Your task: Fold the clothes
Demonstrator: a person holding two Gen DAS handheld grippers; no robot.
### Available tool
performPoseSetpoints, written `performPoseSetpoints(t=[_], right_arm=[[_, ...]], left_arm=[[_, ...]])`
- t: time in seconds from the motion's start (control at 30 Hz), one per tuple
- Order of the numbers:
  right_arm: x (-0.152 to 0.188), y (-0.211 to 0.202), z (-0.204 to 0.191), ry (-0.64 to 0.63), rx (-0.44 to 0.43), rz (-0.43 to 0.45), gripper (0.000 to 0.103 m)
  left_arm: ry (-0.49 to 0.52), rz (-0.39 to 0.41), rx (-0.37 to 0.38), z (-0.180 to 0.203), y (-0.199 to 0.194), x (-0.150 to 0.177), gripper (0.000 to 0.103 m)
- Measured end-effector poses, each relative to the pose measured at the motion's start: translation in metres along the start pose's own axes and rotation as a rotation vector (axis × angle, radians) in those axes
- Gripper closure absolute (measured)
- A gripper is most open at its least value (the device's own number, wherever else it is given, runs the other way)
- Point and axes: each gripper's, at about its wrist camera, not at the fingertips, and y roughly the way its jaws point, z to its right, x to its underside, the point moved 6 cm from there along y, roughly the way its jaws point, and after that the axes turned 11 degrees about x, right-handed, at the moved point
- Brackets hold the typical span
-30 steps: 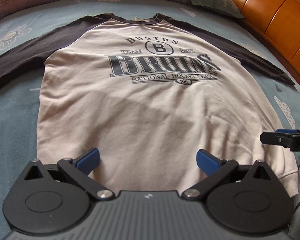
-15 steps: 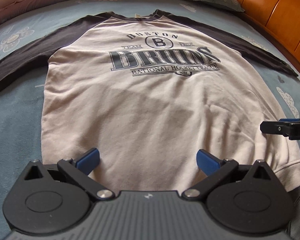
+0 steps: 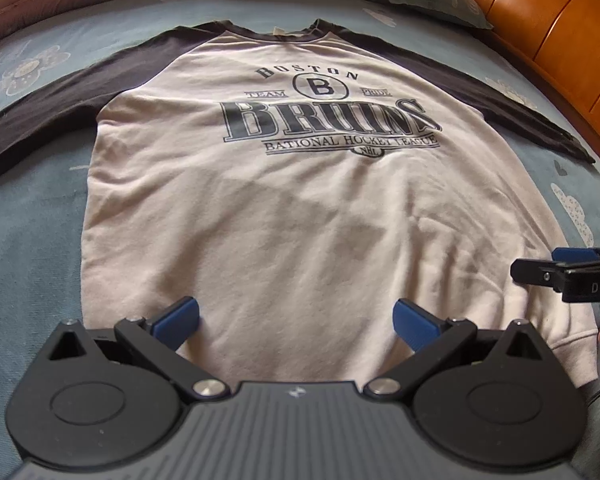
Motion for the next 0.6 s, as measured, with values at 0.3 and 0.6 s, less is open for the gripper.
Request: performPoseSetpoints(t=[0.3,0.6], right_arm=[[0.001,0.001,-0.006,-0.034,0.041,-0.002,0.000],[0.001,0.002,-0.008,-0.042,0.055,-0.002,0.000]], left_arm=[[0.017,-0.007,0.033,0.012,0.001,-0.003,0.001],[0.024,-0.011,0.041,0.017,0.003,-0.004,0.001]])
